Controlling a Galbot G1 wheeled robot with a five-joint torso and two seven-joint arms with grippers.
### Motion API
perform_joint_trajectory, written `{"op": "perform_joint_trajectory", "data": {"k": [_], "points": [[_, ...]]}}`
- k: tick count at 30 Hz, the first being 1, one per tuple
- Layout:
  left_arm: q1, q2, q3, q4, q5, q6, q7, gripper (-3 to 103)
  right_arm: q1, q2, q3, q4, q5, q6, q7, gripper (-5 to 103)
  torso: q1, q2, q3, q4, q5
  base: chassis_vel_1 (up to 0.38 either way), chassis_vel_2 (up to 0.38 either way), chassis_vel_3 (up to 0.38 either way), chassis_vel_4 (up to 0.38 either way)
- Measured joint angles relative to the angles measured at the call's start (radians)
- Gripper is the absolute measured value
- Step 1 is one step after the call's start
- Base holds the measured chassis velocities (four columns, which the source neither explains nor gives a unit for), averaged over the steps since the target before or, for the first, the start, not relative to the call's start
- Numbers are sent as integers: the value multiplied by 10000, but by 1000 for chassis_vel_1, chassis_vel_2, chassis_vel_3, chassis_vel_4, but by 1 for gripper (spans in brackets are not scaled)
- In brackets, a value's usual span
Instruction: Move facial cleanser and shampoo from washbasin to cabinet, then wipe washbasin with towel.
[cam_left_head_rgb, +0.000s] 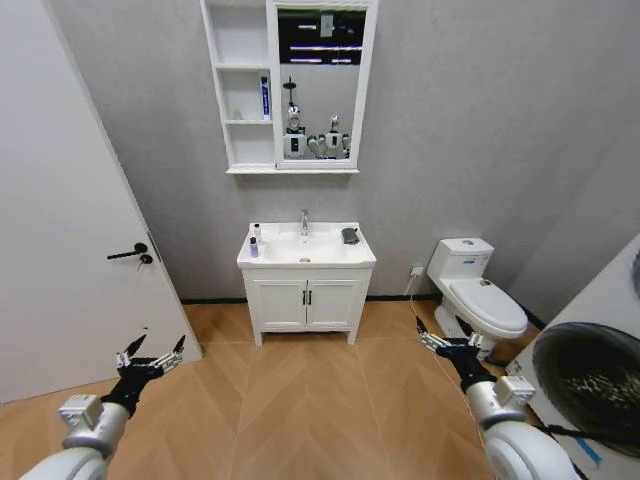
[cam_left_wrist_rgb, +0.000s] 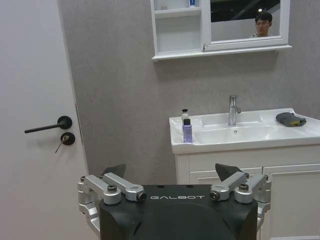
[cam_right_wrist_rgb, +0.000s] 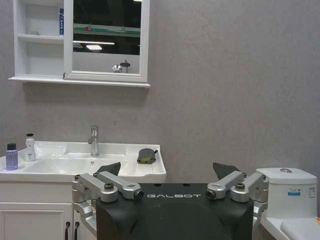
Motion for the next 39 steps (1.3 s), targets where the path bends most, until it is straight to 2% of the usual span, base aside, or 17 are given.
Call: {"op": "perform_joint_trajectory", "data": {"k": [9, 18, 19, 25, 26, 27, 29, 39], "points": [[31, -34, 122, -69, 14, 38, -8, 101, -126, 45, -10, 41, 87, -104, -10, 100, 0, 0, 0, 0, 0, 0, 0, 0, 0], [-61, -7, 123, -66, -26, 67, -17, 100, -62, -4, -42, 64, 310, -221, -4, 100, 0, 0, 0, 0, -1, 0, 0, 0, 0], [-60, 9, 111, -66, -41, 71, -18, 97, -62, 24, -55, 62, 312, -225, -4, 100, 0, 0, 0, 0, -1, 0, 0, 0, 0], [-131, 83, 96, -114, -144, 116, -33, 101, -113, 114, -31, 61, 334, -205, -14, 100, 0, 0, -1, 0, 0, 0, 0, 0, 0], [-131, 83, 96, -114, -144, 116, -33, 101, -113, 114, -31, 61, 334, -205, -14, 100, 0, 0, -1, 0, 0, 0, 0, 0, 0], [-131, 83, 98, -116, -145, 119, -33, 97, -135, 117, -11, 62, 340, -183, -17, 100, 0, 1, 0, 0, 0, 0, 0, 0, 0], [-131, 68, 121, -117, -145, 122, -34, 100, -192, 147, 32, 79, 344, -128, -27, 100, -1, 1, -1, 0, -1, 0, 0, 0, 0], [-162, 63, 127, -82, -151, 122, -31, 100, -294, 244, 15, 159, 346, -18, -97, 100, -1, 3, 0, -1, -1, -116, 117, 118, -121]]}}
